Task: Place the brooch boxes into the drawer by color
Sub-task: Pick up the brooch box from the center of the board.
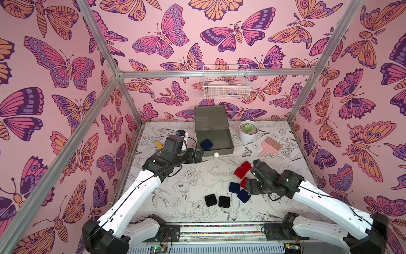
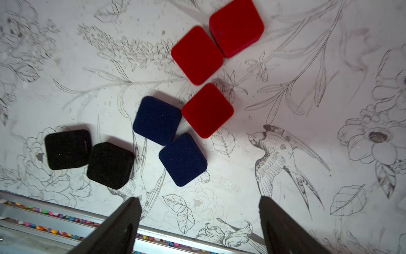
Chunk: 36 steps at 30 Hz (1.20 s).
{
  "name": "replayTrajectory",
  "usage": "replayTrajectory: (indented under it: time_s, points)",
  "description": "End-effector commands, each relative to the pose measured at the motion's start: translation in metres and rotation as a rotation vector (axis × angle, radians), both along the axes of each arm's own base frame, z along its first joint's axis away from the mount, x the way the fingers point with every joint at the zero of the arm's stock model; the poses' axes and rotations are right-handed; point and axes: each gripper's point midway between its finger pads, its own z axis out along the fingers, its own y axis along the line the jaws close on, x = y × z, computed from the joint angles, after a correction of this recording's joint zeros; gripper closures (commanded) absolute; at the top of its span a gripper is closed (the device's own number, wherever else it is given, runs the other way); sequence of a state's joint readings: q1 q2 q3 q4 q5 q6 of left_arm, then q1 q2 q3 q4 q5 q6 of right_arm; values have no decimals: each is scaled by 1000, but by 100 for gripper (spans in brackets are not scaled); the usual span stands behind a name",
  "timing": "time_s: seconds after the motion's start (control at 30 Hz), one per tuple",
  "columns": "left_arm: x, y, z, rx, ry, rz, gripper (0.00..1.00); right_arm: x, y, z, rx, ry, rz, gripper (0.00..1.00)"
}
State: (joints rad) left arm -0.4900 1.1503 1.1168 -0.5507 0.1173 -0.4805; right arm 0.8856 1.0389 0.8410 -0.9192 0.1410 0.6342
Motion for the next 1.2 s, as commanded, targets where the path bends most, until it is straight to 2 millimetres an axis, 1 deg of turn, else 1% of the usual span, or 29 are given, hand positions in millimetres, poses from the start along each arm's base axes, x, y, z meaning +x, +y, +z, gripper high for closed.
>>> replayTrajectory:
  time_s: [0.0, 0.13, 0.27, 0.33, 0.47, 0.57, 0.8, 0.93, 1.17]
  points:
    - [1, -13, 4, 2, -12, -50, 0, 2, 11, -12, 32, 21, -61, 11]
    - [1, -23, 2, -10, -1, -77, 0, 0, 20, -34, -11, 61, -16, 10]
    - [0, -24, -1, -3, 2, -57, 0, -4, 28, -57, -14, 98, 8, 10]
    - [-1, -23, -2, -9, 10, -50, 0, -5, 30, -64, -14, 106, 19, 9]
    - [-3, -31, -8, -27, 43, -81, 0, -5, 31, -77, -28, 116, 25, 9]
    - [-1, -32, -10, -31, 56, -73, 0, -4, 34, -85, -32, 118, 31, 9]
    - [-1, -23, -5, -14, 18, -43, 0, -4, 38, -98, -33, 133, 44, 9]
    - [-2, -22, -8, -10, 19, -42, 0, -6, 40, -102, -29, 147, 49, 12]
    - [-2, -20, -9, -4, 18, -33, 0, -11, 36, -103, -31, 155, 46, 21]
